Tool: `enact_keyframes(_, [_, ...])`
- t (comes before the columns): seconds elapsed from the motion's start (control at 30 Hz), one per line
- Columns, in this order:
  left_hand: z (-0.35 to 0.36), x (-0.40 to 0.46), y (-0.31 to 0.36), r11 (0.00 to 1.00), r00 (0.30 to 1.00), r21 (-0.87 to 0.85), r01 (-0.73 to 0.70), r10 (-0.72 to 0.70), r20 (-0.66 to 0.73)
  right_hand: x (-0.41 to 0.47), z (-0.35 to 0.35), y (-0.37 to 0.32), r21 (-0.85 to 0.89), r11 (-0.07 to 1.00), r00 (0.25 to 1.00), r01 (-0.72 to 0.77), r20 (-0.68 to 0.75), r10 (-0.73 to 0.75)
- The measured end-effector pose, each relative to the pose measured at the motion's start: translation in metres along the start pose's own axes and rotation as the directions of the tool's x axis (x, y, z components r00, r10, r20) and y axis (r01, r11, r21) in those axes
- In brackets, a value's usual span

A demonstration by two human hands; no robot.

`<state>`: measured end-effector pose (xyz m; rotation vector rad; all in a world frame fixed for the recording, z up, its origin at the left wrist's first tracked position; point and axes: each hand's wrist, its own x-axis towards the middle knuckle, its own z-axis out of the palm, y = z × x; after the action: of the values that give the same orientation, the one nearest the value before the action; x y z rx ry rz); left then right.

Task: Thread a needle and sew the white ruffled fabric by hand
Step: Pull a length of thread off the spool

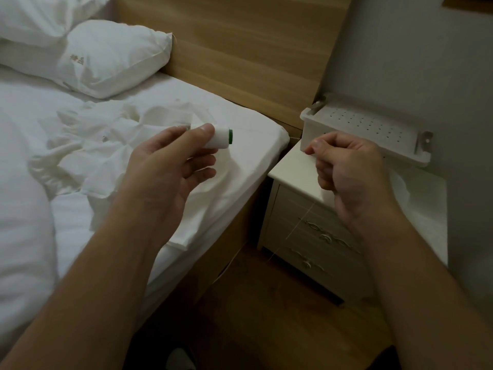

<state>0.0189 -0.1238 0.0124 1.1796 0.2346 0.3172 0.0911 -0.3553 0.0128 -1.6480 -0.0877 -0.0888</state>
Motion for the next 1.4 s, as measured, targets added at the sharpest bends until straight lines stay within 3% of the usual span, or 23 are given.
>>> enact_keyframes(0.3, [0.003, 0.0, -0.003, 0.997, 0.999, -0.078, -0.016, 0.013, -0.045, -0.002, -0.003, -0.003, 0.032, 0.996, 0.996, 0.082, -0.02, -0.081])
enact_keyframes(0.47, [0.006, -0.003, -0.001, 0.984, 0.998, -0.169, -0.063, 0.062, -0.011, -0.002, -0.004, -0.002, -0.156, 0.972, 0.982, 0.177, -0.04, -0.185])
enact_keyframes(0.87, [0.008, -0.007, -0.002, 0.993, 0.992, 0.028, -0.119, 0.12, -0.027, 0.003, -0.008, 0.006, -0.356, 0.916, 0.956, 0.185, -0.149, -0.251])
enact_keyframes(1.07, [0.007, -0.008, -0.003, 0.974, 0.98, 0.12, -0.193, 0.198, -0.033, -0.003, -0.009, 0.005, -0.473, 0.88, 0.999, 0.042, 0.05, -0.02])
enact_keyframes(1.17, [0.007, -0.009, -0.002, 0.965, 0.978, 0.164, -0.206, 0.208, 0.001, -0.004, -0.002, 0.001, -0.501, 0.862, 0.99, 0.074, 0.139, -0.004])
enact_keyframes(1.23, [0.008, -0.009, -0.002, 0.956, 0.977, 0.201, -0.212, 0.21, 0.03, -0.007, 0.008, -0.005, -0.357, 0.927, 0.971, 0.115, 0.239, -0.029])
enact_keyframes(1.3, [0.01, -0.011, -0.002, 0.942, 0.973, 0.245, -0.231, 0.221, 0.068, -0.011, 0.019, -0.009, -0.088, 0.989, 0.909, 0.117, 0.41, -0.071])
enact_keyframes(1.4, [0.012, -0.013, -0.002, 0.896, 0.953, 0.329, -0.299, 0.264, 0.148, -0.017, 0.036, -0.012, 0.116, 0.993, 0.797, 0.011, 0.598, -0.079])
